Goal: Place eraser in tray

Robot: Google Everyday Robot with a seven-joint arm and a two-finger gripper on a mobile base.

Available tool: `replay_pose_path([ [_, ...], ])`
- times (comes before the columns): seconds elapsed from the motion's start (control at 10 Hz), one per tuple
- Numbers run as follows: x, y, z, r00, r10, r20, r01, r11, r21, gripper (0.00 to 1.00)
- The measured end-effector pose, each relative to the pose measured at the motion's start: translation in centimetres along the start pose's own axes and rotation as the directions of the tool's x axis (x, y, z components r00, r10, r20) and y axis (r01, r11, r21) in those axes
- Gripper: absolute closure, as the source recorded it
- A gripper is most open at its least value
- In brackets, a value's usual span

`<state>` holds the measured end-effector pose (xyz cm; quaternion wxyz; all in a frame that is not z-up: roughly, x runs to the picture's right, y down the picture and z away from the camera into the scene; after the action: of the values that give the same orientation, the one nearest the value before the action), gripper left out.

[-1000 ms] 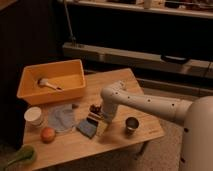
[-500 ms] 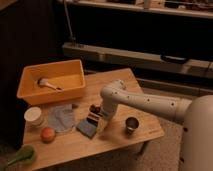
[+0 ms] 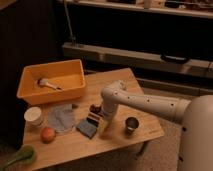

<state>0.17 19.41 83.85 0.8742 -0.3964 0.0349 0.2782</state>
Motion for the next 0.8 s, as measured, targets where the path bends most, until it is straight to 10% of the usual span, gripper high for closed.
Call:
replay_pose_path([
  [0.8,-0.15,-0.53,0.23,1.0,0.006,0.012,-0.006,1.0,0.009,0.2],
])
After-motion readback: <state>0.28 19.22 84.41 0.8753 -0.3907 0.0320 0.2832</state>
